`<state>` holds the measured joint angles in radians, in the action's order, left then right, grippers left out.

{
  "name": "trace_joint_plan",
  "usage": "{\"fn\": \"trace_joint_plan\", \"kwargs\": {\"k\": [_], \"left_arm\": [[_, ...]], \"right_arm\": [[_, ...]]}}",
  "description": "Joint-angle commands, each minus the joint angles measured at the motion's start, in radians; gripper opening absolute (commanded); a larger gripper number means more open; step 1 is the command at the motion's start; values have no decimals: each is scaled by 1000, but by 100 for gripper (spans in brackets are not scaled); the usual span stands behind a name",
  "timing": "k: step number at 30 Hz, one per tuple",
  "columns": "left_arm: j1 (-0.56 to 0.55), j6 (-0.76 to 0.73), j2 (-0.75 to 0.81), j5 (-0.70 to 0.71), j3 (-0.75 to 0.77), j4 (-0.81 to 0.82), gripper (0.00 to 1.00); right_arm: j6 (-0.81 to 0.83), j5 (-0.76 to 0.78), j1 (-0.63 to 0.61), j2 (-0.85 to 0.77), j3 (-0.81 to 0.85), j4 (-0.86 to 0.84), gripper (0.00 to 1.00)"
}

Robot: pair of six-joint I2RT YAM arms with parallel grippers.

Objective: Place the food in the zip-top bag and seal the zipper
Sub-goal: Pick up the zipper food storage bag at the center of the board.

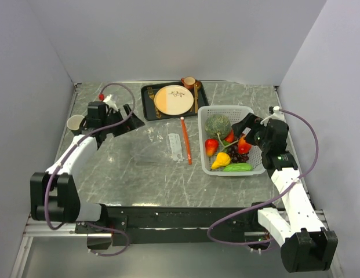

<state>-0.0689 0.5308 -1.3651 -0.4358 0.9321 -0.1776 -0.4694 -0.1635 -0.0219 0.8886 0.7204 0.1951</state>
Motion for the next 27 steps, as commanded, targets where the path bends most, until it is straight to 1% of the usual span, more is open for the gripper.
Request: {"fn": "trace_joint_plan", "kwargs": {"k": [1,3,4,5,6,7,8,9,10,11,12,15,18,20,22,24,27], "left_arm": [[-90,-48,61,-11,77,1,99],[-134,-32,51,11,83,7,99],[-140,-13,35,-19,86,3,99],[-147,-18,-20,-29,105,-32,99],[-176,-26,-47,-11,158,-83,99],[-199,-32,-67,76,172,-124,99],[-225,-32,-89,122,178,-131,99],[-273,-29,-94,158,185,-132,99],[-296,-14,-98,190,183,-120,99],[-319,-8,-100,254,175,-109,99],[-368,1,-103,284,172,-103,99],[-434,29,-137,385,197,-97,99],[-480,34,-202,414,250,-108,99],[-500,40,-250,407,273,-114,98],[-531,46,-273,401,295,-102,95],[-548,58,-321,390,315,-92,89],[-552,80,-370,373,320,-63,86]], "right_arm": [[72,91,-1,6,85,53,100],[78,107,0,16,105,82,100],[80,99,0,19,106,87,100],[78,91,2,18,106,87,100],[74,87,0,16,100,86,100],[71,84,0,15,97,86,100],[69,73,0,7,91,86,100],[68,70,0,3,85,86,100],[68,70,0,-3,80,83,100],[68,71,0,-13,74,81,100],[69,74,2,-16,65,81,100],[67,68,0,-25,56,76,100],[66,74,2,-22,56,84,100],[69,76,0,-19,57,87,100],[68,82,2,-20,54,89,100],[68,81,4,-25,48,87,100],[63,73,4,-25,44,79,100]]}}
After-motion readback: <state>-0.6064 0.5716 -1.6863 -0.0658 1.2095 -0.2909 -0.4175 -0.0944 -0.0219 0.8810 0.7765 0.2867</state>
